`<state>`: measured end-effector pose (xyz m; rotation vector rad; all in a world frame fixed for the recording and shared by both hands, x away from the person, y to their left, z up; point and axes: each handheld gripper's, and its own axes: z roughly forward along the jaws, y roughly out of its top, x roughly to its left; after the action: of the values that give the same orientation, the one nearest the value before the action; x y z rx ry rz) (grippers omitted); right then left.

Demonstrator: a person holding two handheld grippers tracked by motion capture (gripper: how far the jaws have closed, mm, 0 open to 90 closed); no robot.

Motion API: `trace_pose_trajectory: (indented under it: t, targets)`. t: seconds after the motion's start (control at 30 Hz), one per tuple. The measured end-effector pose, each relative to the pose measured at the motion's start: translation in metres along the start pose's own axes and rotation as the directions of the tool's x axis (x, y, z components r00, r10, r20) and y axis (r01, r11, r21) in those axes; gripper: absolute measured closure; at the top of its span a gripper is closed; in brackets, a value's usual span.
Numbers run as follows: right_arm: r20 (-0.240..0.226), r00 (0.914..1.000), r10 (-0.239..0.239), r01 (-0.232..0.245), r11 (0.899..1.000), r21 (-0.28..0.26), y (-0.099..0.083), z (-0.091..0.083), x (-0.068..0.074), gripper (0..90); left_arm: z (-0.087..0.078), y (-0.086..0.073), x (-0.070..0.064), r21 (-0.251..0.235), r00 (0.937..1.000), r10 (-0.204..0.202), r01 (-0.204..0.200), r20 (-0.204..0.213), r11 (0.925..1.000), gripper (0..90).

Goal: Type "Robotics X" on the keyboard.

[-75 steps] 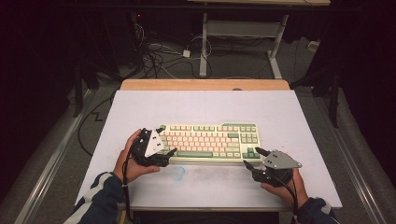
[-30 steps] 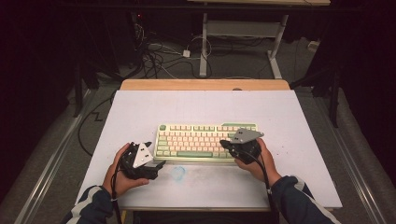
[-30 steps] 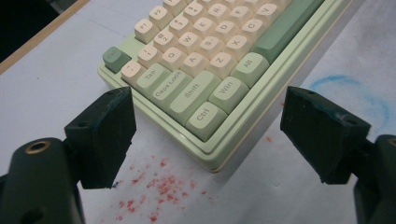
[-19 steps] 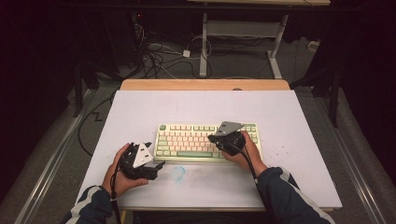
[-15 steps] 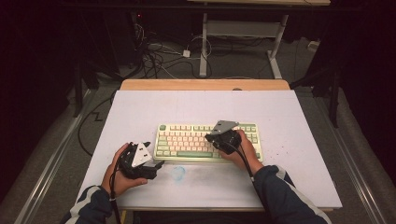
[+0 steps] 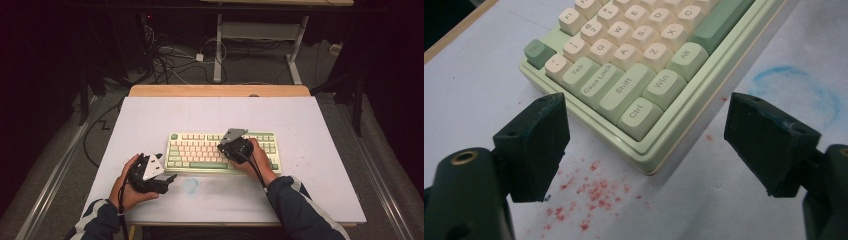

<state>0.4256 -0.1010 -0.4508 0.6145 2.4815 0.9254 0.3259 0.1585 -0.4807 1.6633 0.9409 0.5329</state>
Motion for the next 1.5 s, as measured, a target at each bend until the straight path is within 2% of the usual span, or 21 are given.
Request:
trace_pose_trajectory:
  t: [0.07, 0.33, 0.57, 0.67, 0.8, 0.87, 0.9, 1.07, 1.2, 1.3, 1.4, 1.43, 1.5]
  targets:
    - [0.012, 0.9999, 0.008, -0.008, 1.0, -0.01, 0.001, -0.003, 0.0, 90.0, 0.0, 0.0, 0.0, 0.0, 1.0, 0.001, -0.001, 0.0, 1.0, 17.3]
    - [0.009, 0.9993, 0.037, -0.036, 0.998, -0.049, -0.001, -0.013, -0.004, 89.9, 0.001, -0.001, -0.001, 0.01, 1.0, 0.008, -0.008, 0.002, 0.9999, 17.4]
    - [0.026, 0.9963, 0.082, -0.079, 0.99, -0.117, -0.005, -0.03, -0.011, 85.0, 0.002, 0.001, 0.0, 0.008, 0.9998, -0.008, 0.008, -0.018, 0.9999, 18.6]
    - [0.026, 0.9971, 0.071, -0.067, 0.988, -0.14, -0.005, -0.037, -0.011, 81.7, 0.002, 0.001, -0.001, 0.009, 0.9998, -0.006, 0.006, -0.02, 0.9999, 18.7]
    - [0.031, 0.9968, 0.073, -0.067, 0.983, -0.173, -0.005, -0.046, -0.011, 73.5, 0.002, 0.0, 0.0, 0.012, 0.9998, -0.006, 0.007, -0.02, 0.9999, 18.6]
    - [0.024, 0.9965, 0.08, -0.074, 0.979, -0.191, -0.005, -0.05, -0.011, 66.1, 0.003, 0.0, 0.0, 0.014, 0.9997, -0.008, 0.009, -0.025, 0.9999, 18.5]
    - [0.013, 0.9967, 0.08, -0.076, 0.976, -0.203, -0.005, -0.052, -0.012, 65.7, 0.003, 0.0, 0.0, 0.014, 0.9996, -0.009, 0.01, -0.028, 0.9999, 18.3]
    - [0.033, 0.9969, 0.071, -0.061, 0.968, -0.245, -0.004, -0.063, -0.009, 53.0, 0.002, 0.0, 0.001, 0.017, 0.9995, -0.011, 0.011, -0.029, 0.9998, 18.3]
    - [0.057, 0.9963, 0.064, -0.047, 0.964, -0.261, -0.004, -0.072, -0.006, 44.8, 0.002, 0.0, 0.0, 0.018, 0.9996, -0.007, 0.007, -0.028, 0.9998, 18.3]
    - [0.077, 0.9957, 0.053, -0.031, 0.965, -0.26, -0.005, -0.078, -0.004, 39.6, 0.002, 0.0, 0.001, 0.018, 0.9995, -0.006, 0.007, -0.03, 0.9998, 18.3]
    - [0.103, 0.992, 0.073, -0.042, 0.96, -0.277, -0.008, -0.083, -0.003, 33.9, 0.002, 0.001, 0.001, 0.016, 0.9995, -0.008, 0.009, -0.032, 0.9998, 18.3]
    - [0.123, 0.989, 0.083, -0.045, 0.959, -0.28, -0.009, -0.085, -0.003, 29.4, 0.002, 0.001, 0.001, 0.015, 0.9994, -0.008, 0.009, -0.032, 0.9998, 18.3]
    - [0.151, 0.9835, 0.099, -0.053, 0.957, -0.284, -0.011, -0.087, -0.004, 27.6, 0.002, 0.001, 0.001, 0.015, 0.9995, -0.006, 0.007, -0.032, 0.9999, 18.3]
